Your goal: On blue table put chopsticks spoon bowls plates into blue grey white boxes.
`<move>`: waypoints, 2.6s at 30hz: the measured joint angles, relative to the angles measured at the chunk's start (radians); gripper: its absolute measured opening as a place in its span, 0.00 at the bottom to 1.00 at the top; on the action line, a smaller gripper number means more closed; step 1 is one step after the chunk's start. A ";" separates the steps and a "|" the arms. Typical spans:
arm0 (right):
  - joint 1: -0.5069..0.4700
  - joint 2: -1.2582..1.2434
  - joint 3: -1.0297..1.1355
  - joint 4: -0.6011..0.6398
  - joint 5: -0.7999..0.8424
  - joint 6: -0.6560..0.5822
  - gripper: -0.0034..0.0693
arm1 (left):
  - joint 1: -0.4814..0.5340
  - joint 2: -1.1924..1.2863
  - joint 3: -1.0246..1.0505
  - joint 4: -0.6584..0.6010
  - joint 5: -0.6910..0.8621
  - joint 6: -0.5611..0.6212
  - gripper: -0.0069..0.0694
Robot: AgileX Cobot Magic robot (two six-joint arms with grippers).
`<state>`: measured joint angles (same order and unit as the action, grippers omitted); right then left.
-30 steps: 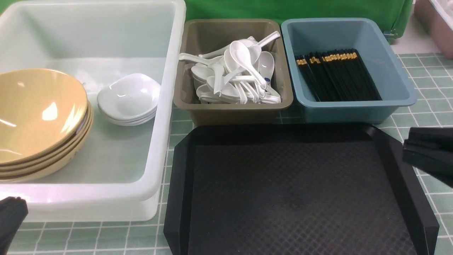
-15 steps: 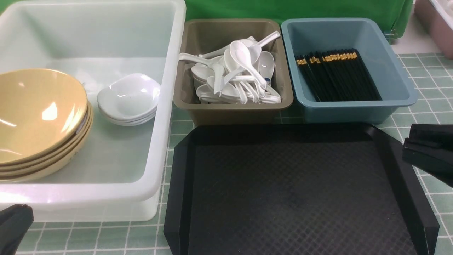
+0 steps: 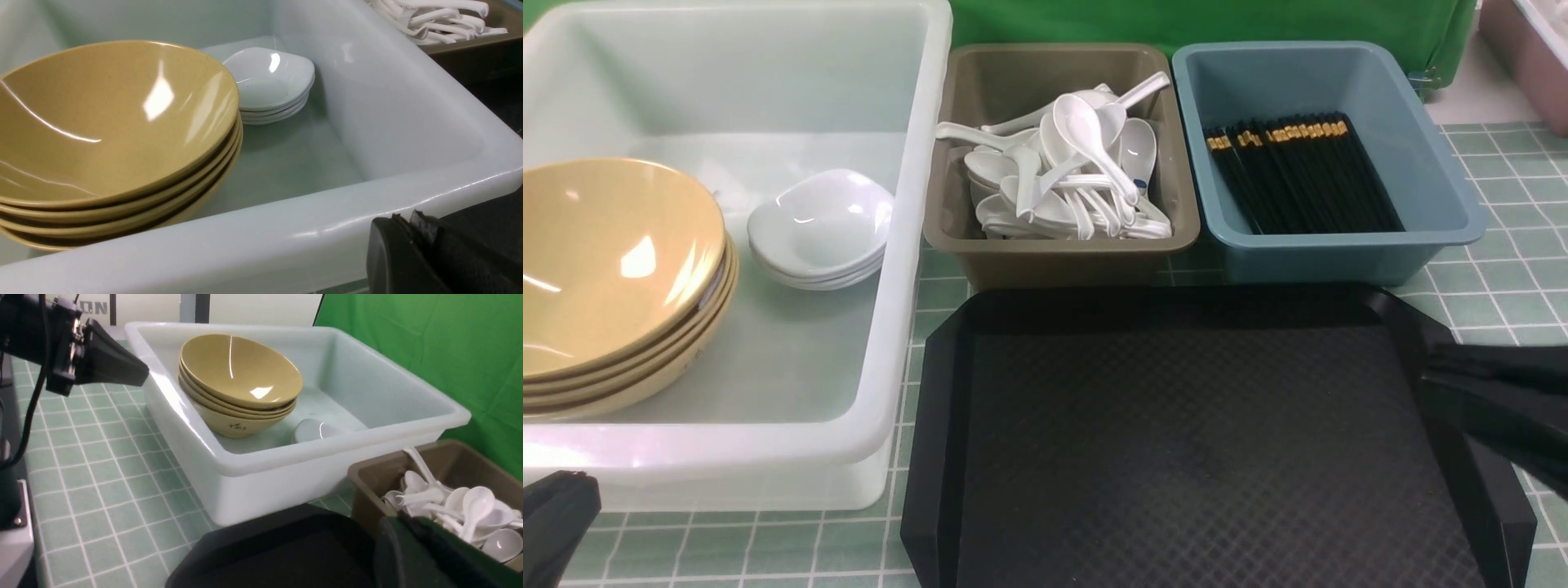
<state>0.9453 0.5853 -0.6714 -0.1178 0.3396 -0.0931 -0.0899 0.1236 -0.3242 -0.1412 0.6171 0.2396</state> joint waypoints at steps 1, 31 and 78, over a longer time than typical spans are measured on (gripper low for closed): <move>-0.017 -0.013 0.025 0.000 -0.034 0.019 0.10 | 0.000 0.000 0.000 0.000 0.000 0.000 0.09; -0.996 -0.597 0.698 -0.003 -0.213 0.284 0.10 | 0.000 0.000 0.000 -0.001 0.000 0.000 0.09; -0.964 -0.597 0.699 -0.003 -0.035 0.292 0.12 | 0.000 0.000 0.017 -0.002 -0.025 -0.001 0.09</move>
<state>-0.0185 -0.0116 0.0279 -0.1209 0.3044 0.1984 -0.0899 0.1236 -0.3075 -0.1432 0.5923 0.2386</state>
